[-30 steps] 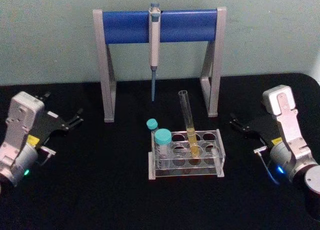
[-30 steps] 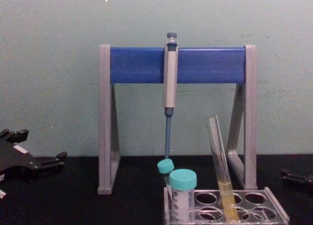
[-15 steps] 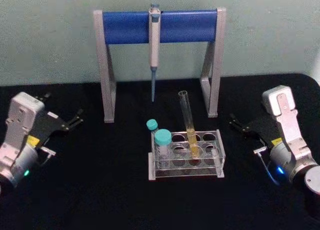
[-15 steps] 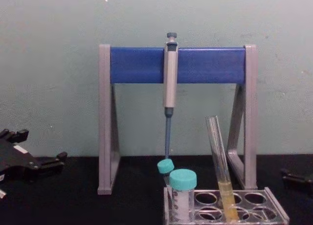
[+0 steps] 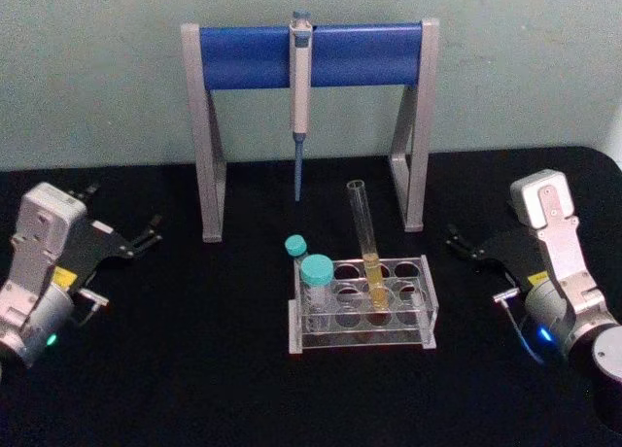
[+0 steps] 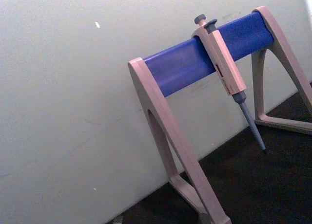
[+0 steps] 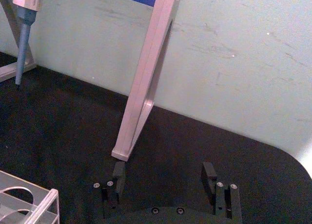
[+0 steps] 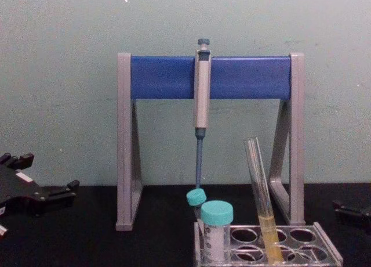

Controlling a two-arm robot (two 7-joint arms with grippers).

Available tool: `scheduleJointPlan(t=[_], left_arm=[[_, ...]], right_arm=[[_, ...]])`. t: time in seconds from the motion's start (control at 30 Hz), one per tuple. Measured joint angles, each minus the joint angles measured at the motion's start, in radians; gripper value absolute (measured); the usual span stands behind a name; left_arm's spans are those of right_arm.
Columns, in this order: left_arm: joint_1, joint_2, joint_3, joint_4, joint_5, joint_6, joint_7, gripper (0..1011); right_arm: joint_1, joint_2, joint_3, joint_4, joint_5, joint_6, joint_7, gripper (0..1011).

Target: Pick up the test tube from the test tube rack, shake it, then place it back into the test tube rack.

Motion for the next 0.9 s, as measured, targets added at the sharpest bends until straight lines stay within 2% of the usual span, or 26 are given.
scheduleJointPlan(t=[0.9], left_arm=[[0.000,0.000,0.000,0.000,0.000,0.000,0.000,1001]], right_arm=[[0.000,0.000,0.000,0.000,0.000,0.000,0.000,1000]])
